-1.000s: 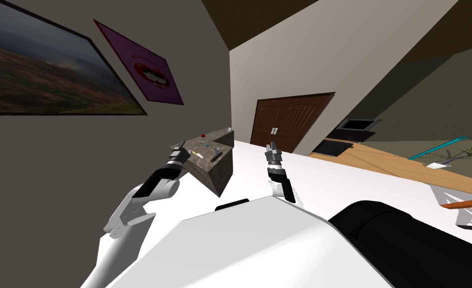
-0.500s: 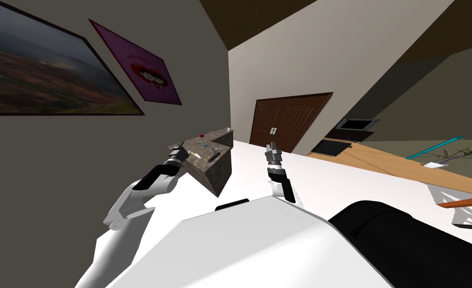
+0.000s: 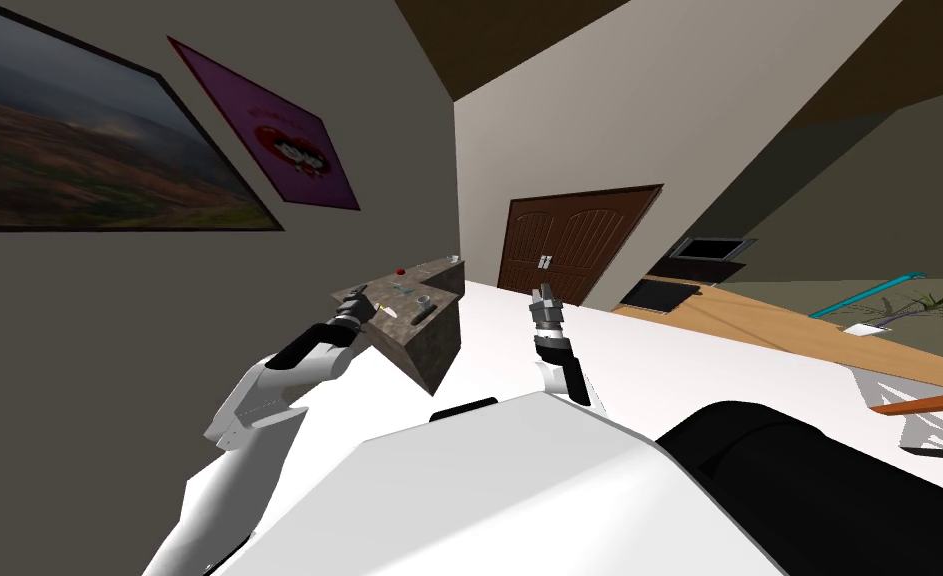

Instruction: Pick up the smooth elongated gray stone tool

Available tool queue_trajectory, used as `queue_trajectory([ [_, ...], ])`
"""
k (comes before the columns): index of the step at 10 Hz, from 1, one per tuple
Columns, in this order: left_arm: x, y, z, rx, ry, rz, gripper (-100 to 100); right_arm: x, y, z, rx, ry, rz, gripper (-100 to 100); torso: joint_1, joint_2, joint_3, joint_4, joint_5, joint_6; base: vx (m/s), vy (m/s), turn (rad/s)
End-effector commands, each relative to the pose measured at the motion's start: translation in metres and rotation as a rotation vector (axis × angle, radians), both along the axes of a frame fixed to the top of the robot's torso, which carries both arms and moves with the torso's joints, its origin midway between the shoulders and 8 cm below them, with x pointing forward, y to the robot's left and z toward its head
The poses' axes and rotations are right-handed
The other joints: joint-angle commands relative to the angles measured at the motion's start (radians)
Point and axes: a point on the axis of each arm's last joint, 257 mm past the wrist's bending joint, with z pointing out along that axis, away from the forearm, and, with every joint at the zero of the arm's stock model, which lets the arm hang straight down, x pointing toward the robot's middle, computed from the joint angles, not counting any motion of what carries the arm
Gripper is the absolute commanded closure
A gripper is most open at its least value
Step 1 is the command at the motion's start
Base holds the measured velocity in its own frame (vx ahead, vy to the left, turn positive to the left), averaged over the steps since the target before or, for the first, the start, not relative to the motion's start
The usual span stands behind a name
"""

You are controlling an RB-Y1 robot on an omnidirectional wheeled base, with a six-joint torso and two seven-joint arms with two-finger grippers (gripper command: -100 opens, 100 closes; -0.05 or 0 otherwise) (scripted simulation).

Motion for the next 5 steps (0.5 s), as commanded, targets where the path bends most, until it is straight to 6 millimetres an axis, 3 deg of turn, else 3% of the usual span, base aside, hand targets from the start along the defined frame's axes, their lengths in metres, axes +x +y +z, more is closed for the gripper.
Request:
queue_trajectory([
  [1,0.005,0.010,-0.006,-0.036,0.036,0.021,-100,0.000,0.000,0.000,0.000,0.000,0.000,0,0.000,0.000,0.000,0.000,0.000,0.000,0.009,-0.067,-0.017],
  [5,0.009,0.024,-0.023,-0.077,0.118,0.057,-100,0.000,0.000,0.000,0.000,0.000,0.000,0,-0.001,0.000,0.000,0.000,0.000,0.000,0.009,-0.050,-0.007],
])
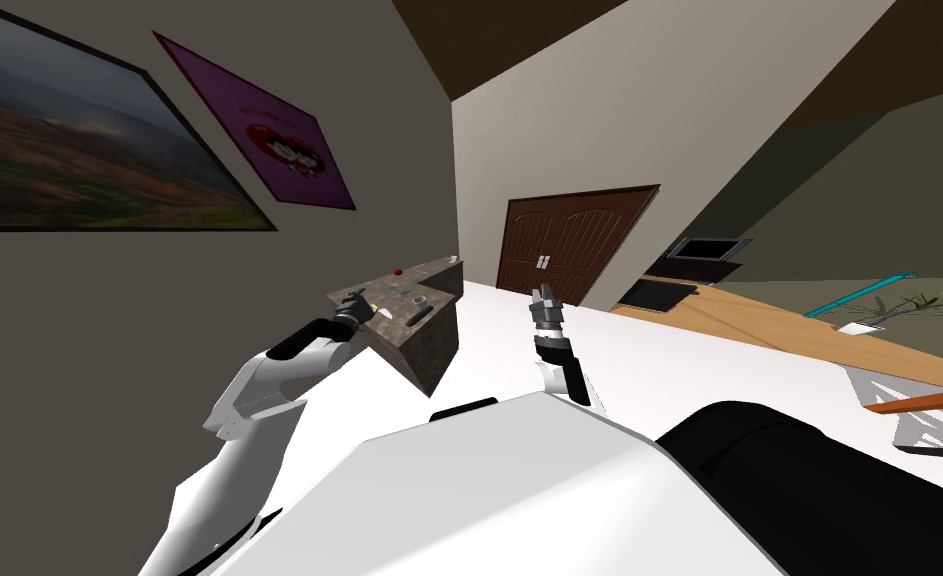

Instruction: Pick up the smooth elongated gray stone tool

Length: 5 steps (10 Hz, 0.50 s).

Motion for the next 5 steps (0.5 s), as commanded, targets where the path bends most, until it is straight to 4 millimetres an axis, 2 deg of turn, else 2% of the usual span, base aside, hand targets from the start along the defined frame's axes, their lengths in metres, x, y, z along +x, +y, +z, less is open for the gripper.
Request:
queue_trajectory([
  [1,0.001,0.004,-0.007,-0.009,0.030,0.010,-100,0.000,0.000,0.000,0.000,0.000,0.000,0,0.000,0.000,0.000,0.000,0.000,0.000,0.007,-0.026,0.003],
  [5,0.007,0.022,-0.022,-0.088,0.112,0.062,-100,0.000,0.000,0.000,0.000,0.000,0.000,0,0.001,0.000,0.000,0.000,0.000,0.000,0.024,-0.047,-0.010],
])
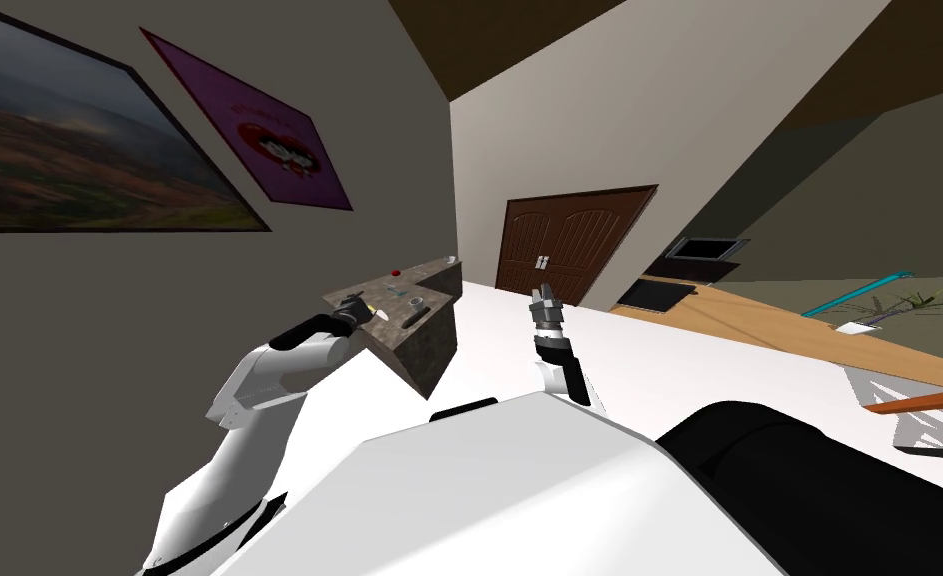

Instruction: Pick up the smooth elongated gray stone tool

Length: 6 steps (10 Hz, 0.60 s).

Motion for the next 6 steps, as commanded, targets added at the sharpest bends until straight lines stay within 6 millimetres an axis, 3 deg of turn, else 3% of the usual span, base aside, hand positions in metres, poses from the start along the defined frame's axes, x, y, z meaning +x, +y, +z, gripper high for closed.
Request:
queue_trajectory([
  [1,-0.001,0.005,-0.009,-0.024,0.041,0.019,-100,0.000,0.000,0.000,0.000,0.000,0.000,0,0.000,0.000,0.000,0.000,0.000,0.000,0.038,-0.051,-0.008],
  [6,-0.001,0.021,-0.033,-0.109,0.144,0.081,-100,0.000,0.000,0.000,0.000,0.000,0.000,0,0.001,0.001,0.000,0.000,0.000,0.000,0.027,-0.035,-0.008],
])
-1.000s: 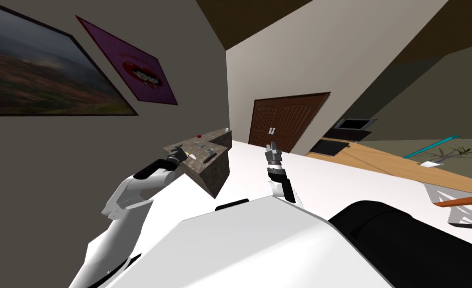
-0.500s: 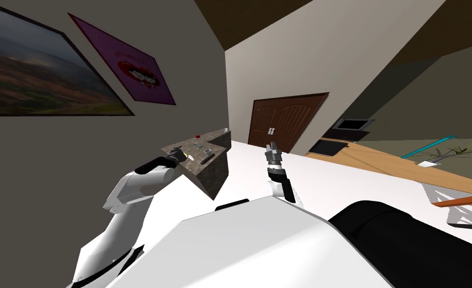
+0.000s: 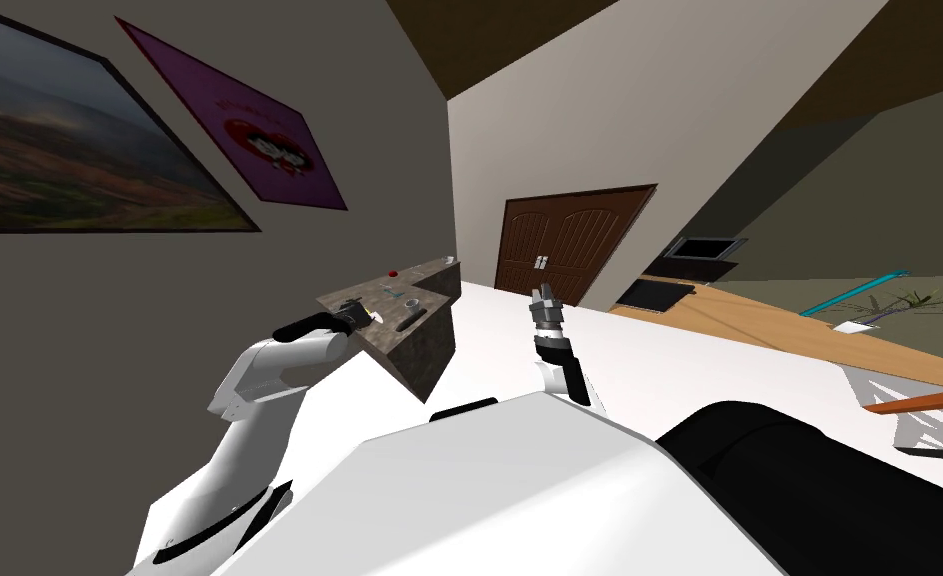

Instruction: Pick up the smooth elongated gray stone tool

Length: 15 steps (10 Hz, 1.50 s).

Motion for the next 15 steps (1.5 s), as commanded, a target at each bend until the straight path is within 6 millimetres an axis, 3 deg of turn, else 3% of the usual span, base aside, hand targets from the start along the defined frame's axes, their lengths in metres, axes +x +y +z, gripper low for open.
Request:
queue_trajectory([
  [1,-0.001,0.004,-0.010,-0.025,0.043,0.020,-100,0.000,0.000,0.000,0.000,0.000,0.000,0,0.000,0.000,0.000,0.000,0.000,0.000,0.053,-0.039,-0.009],
  [10,-0.016,0.019,-0.059,-0.157,0.238,0.126,-100,0.000,0.000,0.000,0.000,0.000,0.000,0,0.000,-0.001,-0.001,0.000,0.000,0.000,0.051,-0.029,-0.008],
  [15,-0.034,0.021,-0.101,-0.269,0.389,0.214,-100,0.000,0.000,0.000,0.000,0.000,0.000,0,0.000,-0.003,-0.002,-0.001,0.000,0.000,0.081,-0.028,-0.015],
])
